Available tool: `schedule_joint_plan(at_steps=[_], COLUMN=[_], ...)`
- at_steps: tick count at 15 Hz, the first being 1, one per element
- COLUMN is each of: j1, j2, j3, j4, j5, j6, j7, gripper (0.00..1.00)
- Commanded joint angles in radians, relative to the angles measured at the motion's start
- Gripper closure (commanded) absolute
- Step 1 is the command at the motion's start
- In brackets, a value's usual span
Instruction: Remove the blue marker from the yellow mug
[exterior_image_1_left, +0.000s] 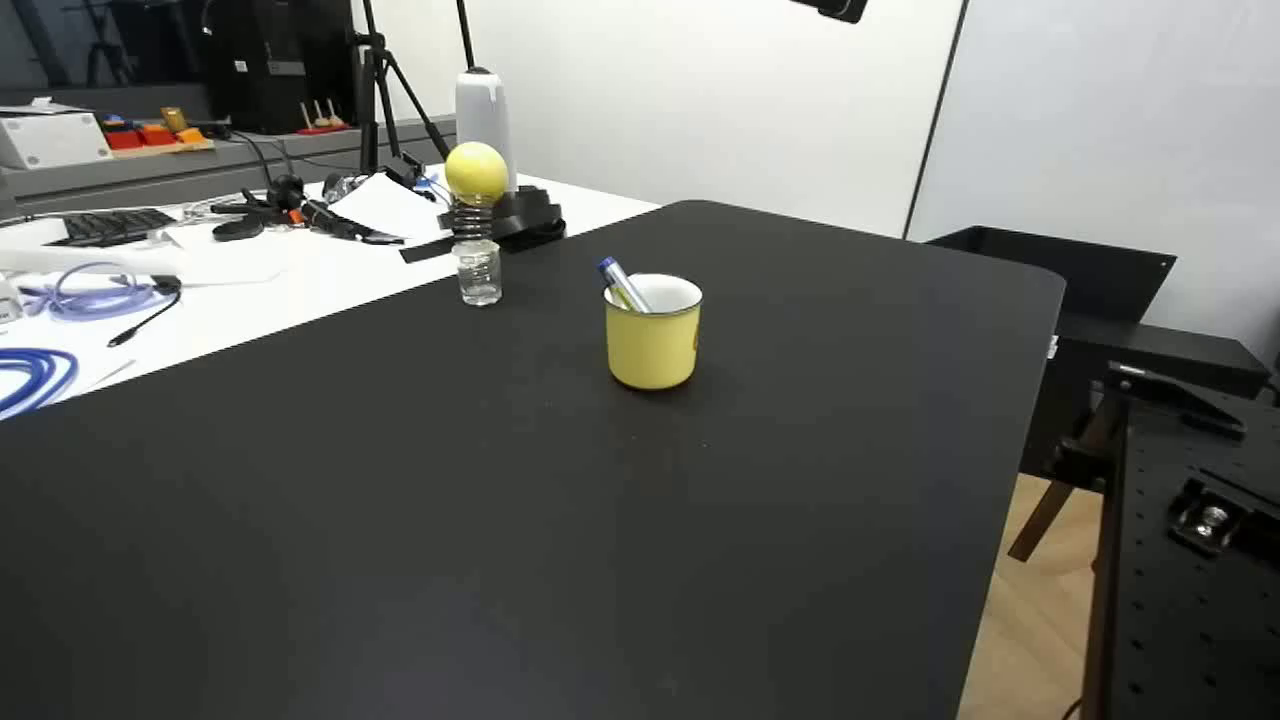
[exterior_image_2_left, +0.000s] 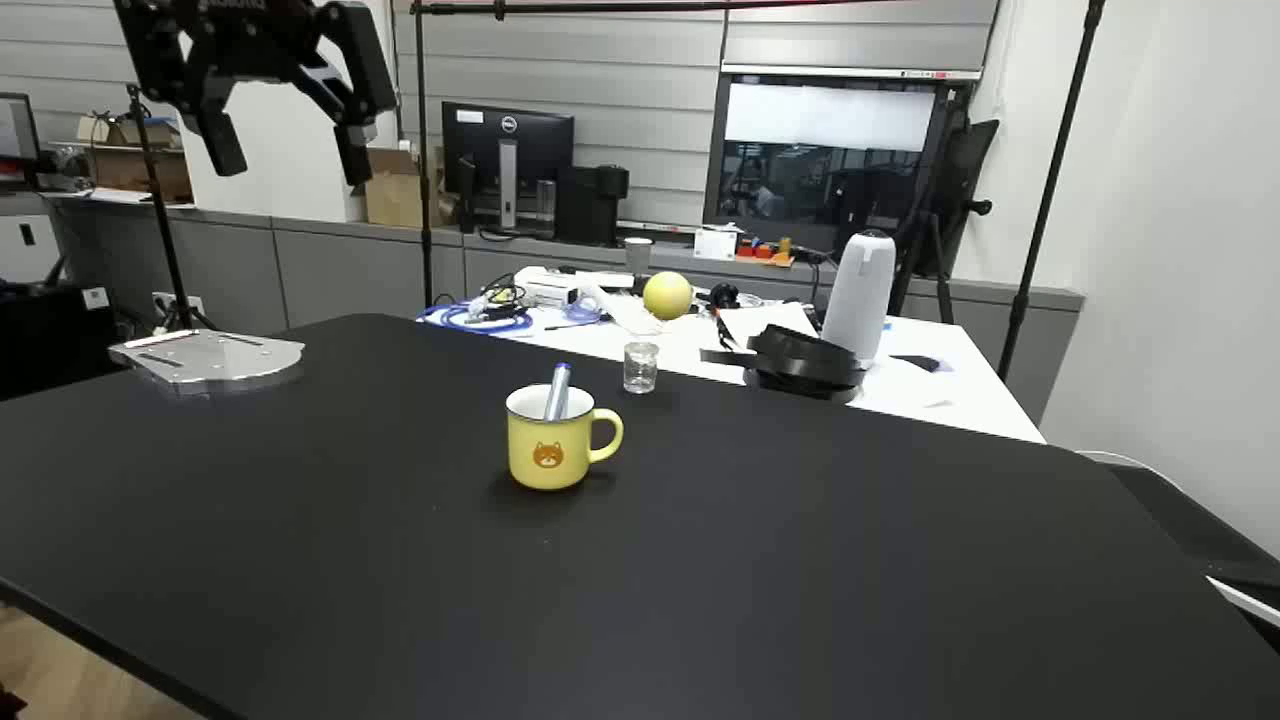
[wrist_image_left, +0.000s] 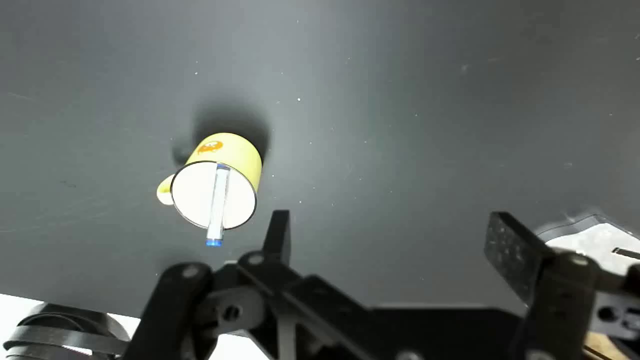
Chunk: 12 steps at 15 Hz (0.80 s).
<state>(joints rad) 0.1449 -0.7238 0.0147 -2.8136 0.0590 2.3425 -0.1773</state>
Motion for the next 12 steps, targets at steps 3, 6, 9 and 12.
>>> schedule_joint_plan(at_steps=[3, 6, 9, 12], j1=[0.004, 0.003, 0.003, 0.003], j2=[0.004, 0.008, 0.009, 0.009], j3=[-0.004, -0.004, -0.003, -0.003], j4=[0.001, 0.000, 0.000, 0.000], j5=[-0.004, -0.004, -0.004, -0.004], j6=[-0.006, -0.006, -0.006, -0.006], j7=[0.003, 0.003, 0.003, 0.003], gripper=[0.00, 0.00, 0.00, 0.00])
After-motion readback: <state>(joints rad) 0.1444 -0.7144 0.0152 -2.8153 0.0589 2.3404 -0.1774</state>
